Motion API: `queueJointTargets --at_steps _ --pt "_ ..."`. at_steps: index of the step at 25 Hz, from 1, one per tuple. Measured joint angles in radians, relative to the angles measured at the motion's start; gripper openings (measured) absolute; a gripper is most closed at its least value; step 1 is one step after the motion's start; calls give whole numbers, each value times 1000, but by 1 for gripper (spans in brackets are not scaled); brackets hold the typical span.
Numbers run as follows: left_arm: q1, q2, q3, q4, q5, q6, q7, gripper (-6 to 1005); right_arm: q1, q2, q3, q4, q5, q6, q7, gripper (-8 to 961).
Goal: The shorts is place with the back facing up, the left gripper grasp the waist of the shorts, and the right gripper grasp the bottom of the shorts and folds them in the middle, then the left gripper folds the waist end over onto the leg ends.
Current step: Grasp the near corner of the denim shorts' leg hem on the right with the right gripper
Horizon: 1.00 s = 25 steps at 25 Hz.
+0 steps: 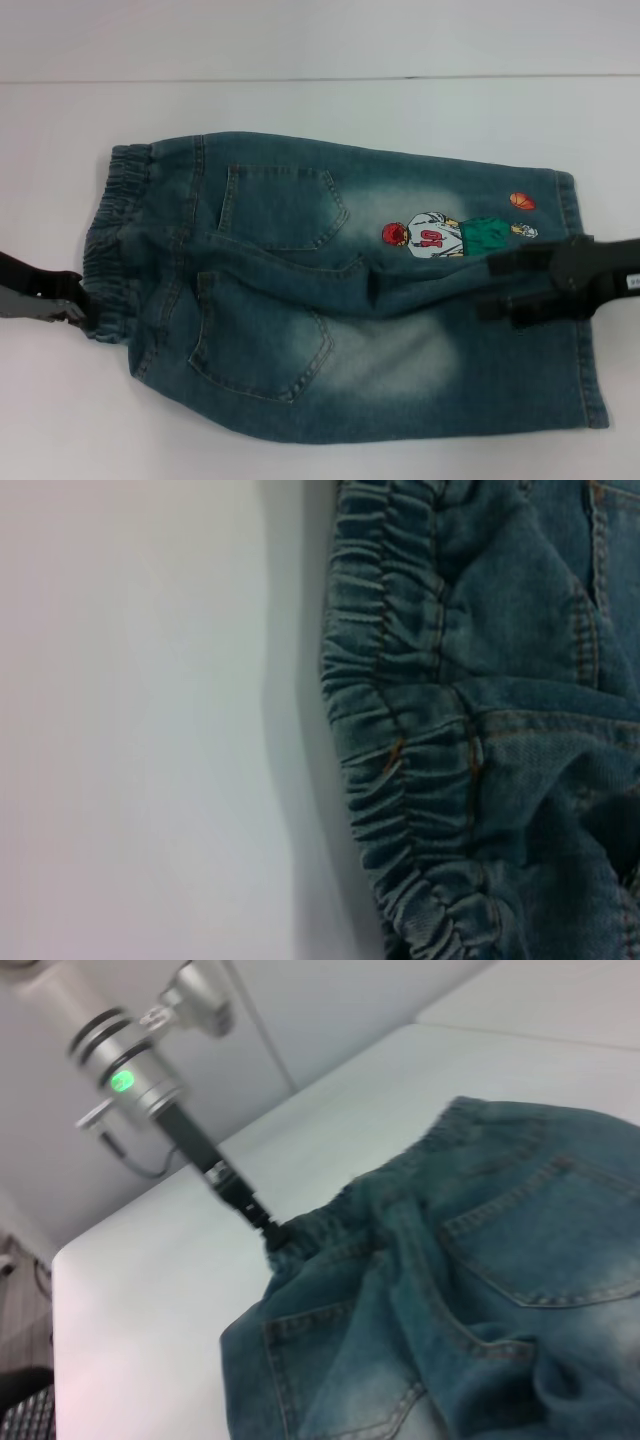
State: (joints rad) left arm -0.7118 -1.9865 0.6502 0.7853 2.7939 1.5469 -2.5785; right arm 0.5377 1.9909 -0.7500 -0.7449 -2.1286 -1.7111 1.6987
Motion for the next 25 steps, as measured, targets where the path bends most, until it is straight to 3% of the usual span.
queueJointTargets --at_steps 7,14,25 --pt "-15 7 -3 8 -14 17 0 36 47 -42 4 -103 -136 -46 238 945" --pt "-39 15 -6 12 -21 25 -4 36 86 -41 4 -158 -399 -131 232 946" --pt "-60 20 -6 12 -21 25 -7 34 92 -37 -11 -133 -551 -203 209 945"
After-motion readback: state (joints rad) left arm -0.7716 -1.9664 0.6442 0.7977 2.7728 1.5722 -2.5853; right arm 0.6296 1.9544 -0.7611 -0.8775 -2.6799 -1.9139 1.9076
